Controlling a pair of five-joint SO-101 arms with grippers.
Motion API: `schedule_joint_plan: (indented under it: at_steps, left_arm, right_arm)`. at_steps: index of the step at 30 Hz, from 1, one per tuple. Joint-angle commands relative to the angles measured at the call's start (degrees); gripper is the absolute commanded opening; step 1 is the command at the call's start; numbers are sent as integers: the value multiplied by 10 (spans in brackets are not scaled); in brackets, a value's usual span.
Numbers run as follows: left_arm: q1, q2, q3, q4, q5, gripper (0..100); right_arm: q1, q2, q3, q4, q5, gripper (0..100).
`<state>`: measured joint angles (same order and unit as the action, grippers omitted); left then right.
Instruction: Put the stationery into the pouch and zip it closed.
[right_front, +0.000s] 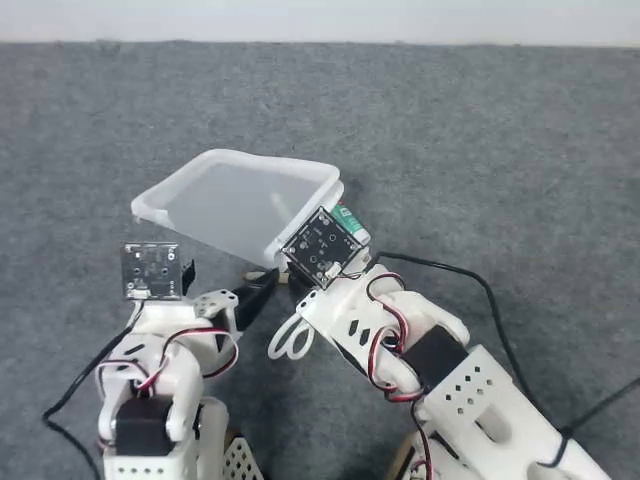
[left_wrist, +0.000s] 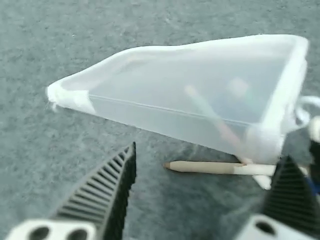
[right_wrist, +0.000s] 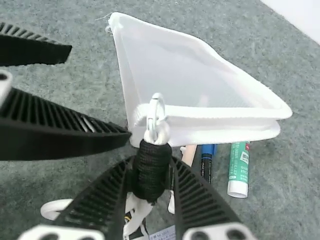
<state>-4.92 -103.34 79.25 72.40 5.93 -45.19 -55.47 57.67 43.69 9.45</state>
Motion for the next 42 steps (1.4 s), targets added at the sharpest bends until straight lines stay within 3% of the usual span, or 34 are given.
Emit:
schedule_joint_plan:
  at_steps: [1,14,22,30,33,42]
  left_arm:
    - [18,-12,-7,-21,12,401]
    - [-18,-12,51,-111,28,400]
    - [-25,-12,51,-107,27,329]
    - [-23,-12,22,-62,11,358]
    - [9,-12,21,-47,10,381]
    - [24,-12,32,-54,10,379]
  right_arm:
    - [5,-26,-8,-12,3,6]
    - [5,-30,9,-13,3,6]
    - [5,-30,10,-13,3,6]
    - [5,-27,10,-17,2,6]
    - [5,-27,10,-17,2,6]
    - [5,-30,10,-17,2,6]
